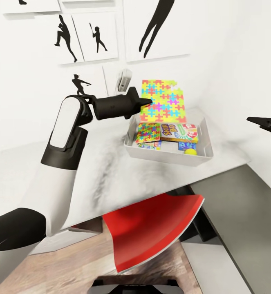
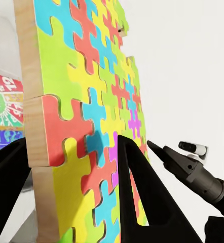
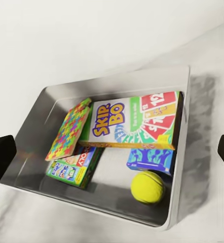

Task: Put all the toys in the child's room - the three board games (two on the bed and one on the table), the two jigsaw puzzles on the table, and the tennis ball on the table - inside the toy box on the table in the child's room.

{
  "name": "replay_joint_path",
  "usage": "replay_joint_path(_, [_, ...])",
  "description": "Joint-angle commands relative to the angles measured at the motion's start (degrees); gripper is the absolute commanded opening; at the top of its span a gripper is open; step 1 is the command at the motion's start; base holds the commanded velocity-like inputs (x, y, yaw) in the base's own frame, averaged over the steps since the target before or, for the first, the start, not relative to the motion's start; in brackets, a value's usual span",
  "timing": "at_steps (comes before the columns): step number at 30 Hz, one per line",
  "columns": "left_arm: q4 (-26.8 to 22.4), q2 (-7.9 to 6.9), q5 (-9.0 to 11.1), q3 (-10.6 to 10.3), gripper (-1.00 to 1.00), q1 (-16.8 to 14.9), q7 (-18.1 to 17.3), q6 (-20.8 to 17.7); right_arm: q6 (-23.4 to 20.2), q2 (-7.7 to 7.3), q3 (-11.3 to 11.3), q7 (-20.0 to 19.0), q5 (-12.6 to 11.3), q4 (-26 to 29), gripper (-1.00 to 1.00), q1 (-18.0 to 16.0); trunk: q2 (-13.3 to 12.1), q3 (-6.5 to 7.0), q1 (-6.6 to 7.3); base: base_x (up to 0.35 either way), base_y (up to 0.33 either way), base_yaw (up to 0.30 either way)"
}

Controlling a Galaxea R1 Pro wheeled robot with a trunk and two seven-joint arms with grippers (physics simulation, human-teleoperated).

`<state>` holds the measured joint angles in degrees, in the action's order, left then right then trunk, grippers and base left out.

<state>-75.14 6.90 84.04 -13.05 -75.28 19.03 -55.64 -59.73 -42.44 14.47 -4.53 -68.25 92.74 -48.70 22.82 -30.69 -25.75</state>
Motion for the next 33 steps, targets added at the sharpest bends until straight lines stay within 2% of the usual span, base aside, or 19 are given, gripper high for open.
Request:
replay_joint_path(1, [0.82,0.00,0.60,0.03,-1.00,-0.40,0.11,-0.06,-0.27,-0.01,0.03,-0.48,0.48,-0.02,1.00,-0.08,0.10,-0.08,-0.03,0.000,0.000,-0.160])
replay_joint_path(8, [6.70,-0.09,0.32,-0.02,-1.00,-2.45,-2.74,0.01,-0.27,-0.01,0.03,-0.48,0.48,-0.02,1.00,-0.08,0.10,-0.08,-0.03,0.000,0.000,-0.216])
replay_joint_path(16, [11.44,-0.37,-0.11,0.00,-1.00,-3.32,-5.34,0.06,-0.27,0.08,0.03,-0.48,0.48,-0.02,1.00,0.05,0.10,-0.08,-0.03,0.000,0.000,-0.173])
replay_joint_path(21, [18.12,-0.40,-3.29,-0.05,-1.00,-5.57,-9.44,0.14,-0.27,0.15,0.03,-0.53,0.48,-0.02,1.00,0.97,0.10,-0.08,-0.03,0.000,0.000,-0.037])
replay_joint_path(26, [25.23,-0.38,-10.24,-0.02,-1.00,-7.40,-17.05,1.39,-0.27,0.16,0.03,-0.55,0.28,-0.02,1.00,1.30,0.10,-0.08,-0.03,0.000,0.000,-0.021])
replay_joint_path(27, [25.23,-0.38,-10.24,-0.02,-1.00,-7.40,-17.05,1.39,-0.27,0.16,0.03,-0.55,0.28,-0.02,1.00,1.30,0.10,-0.08,-0.03,0.000,0.000,-0.043])
replay_joint_path(30, [29.29,-0.43,-14.66,0.01,-1.00,-8.36,-21.94,2.52,-0.27,0.17,0.03,-0.56,0.00,-0.02,1.00,1.51,0.10,-0.08,-0.03,0.000,0.000,-0.114])
replay_joint_path(33, [29.29,-0.43,-14.66,0.01,-1.00,-8.36,-21.94,2.52,-0.27,0.17,0.03,-0.56,0.00,-0.02,1.00,1.51,0.10,-0.08,-0.03,0.000,0.000,-0.147])
